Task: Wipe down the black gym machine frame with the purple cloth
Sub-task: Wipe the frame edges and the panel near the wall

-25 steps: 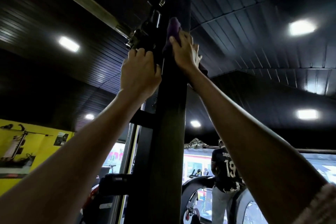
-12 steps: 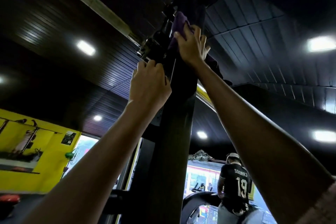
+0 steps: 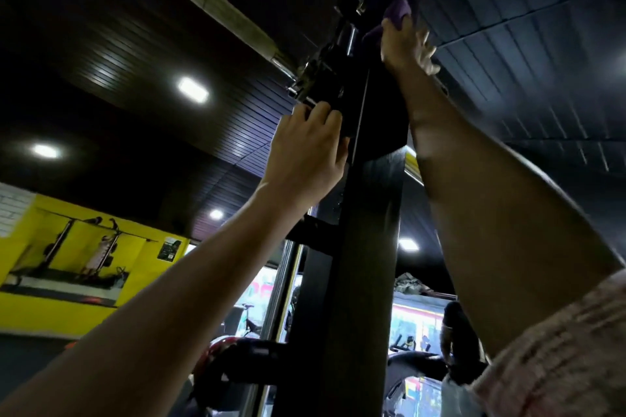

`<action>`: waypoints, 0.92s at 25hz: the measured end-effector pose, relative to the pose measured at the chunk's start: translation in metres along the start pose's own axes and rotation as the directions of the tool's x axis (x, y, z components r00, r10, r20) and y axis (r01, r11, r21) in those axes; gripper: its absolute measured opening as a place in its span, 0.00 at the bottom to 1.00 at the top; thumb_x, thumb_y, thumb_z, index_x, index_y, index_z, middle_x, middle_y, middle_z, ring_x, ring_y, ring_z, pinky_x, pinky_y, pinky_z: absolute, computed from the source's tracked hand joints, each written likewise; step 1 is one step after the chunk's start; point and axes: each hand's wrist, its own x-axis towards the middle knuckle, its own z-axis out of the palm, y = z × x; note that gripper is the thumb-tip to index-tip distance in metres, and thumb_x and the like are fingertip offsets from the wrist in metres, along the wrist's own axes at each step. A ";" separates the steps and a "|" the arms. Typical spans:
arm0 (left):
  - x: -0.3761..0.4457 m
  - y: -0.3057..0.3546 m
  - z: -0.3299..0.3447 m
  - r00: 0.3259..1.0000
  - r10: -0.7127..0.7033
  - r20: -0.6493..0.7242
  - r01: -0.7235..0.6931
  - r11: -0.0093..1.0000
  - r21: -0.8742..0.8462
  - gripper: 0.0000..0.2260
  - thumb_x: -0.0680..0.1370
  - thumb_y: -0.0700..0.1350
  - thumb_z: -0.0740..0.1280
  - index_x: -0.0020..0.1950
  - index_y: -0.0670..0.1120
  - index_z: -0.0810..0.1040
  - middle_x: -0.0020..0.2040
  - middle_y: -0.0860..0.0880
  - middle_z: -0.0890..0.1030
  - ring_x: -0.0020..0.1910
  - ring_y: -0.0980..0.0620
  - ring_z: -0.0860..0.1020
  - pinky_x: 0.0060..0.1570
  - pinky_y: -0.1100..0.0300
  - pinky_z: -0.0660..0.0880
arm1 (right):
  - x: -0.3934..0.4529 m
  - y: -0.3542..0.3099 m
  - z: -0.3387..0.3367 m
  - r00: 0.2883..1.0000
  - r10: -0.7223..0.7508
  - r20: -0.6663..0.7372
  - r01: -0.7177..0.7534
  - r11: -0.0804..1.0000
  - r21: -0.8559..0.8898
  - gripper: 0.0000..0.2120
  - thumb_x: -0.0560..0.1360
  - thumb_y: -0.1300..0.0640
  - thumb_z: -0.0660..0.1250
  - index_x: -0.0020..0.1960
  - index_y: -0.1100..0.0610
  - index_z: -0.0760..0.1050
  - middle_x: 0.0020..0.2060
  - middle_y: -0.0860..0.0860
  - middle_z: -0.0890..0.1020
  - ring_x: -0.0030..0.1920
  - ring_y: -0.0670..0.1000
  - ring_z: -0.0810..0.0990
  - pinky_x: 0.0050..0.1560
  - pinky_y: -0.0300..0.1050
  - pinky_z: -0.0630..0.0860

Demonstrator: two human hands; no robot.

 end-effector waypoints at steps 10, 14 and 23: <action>0.007 0.007 -0.013 0.993 -0.075 0.091 0.085 0.990 -0.116 0.13 0.81 0.43 0.59 0.64 0.39 0.72 0.61 0.41 0.73 0.62 0.42 0.69 0.60 0.50 0.65 | -0.105 0.046 -0.012 0.989 -0.077 0.130 0.078 0.997 -0.004 0.28 0.80 0.39 0.49 0.77 0.44 0.50 0.76 0.47 0.55 0.73 0.59 0.59 0.71 0.63 0.55; 0.006 0.007 -0.020 0.980 -0.102 0.171 0.126 0.982 -0.139 0.13 0.79 0.38 0.62 0.62 0.37 0.72 0.62 0.41 0.72 0.63 0.41 0.68 0.62 0.48 0.64 | -0.178 0.071 -0.006 0.991 -0.096 0.091 0.096 0.995 -0.001 0.27 0.80 0.40 0.50 0.77 0.43 0.50 0.77 0.45 0.54 0.74 0.58 0.57 0.69 0.63 0.57; 0.002 0.005 -0.018 0.986 -0.032 0.163 0.054 0.990 -0.132 0.17 0.79 0.41 0.60 0.67 0.38 0.69 0.68 0.42 0.69 0.67 0.42 0.65 0.65 0.49 0.64 | -0.165 0.071 -0.004 0.994 0.111 0.026 -0.111 0.993 0.028 0.24 0.81 0.41 0.49 0.75 0.42 0.55 0.73 0.45 0.62 0.72 0.60 0.59 0.67 0.60 0.61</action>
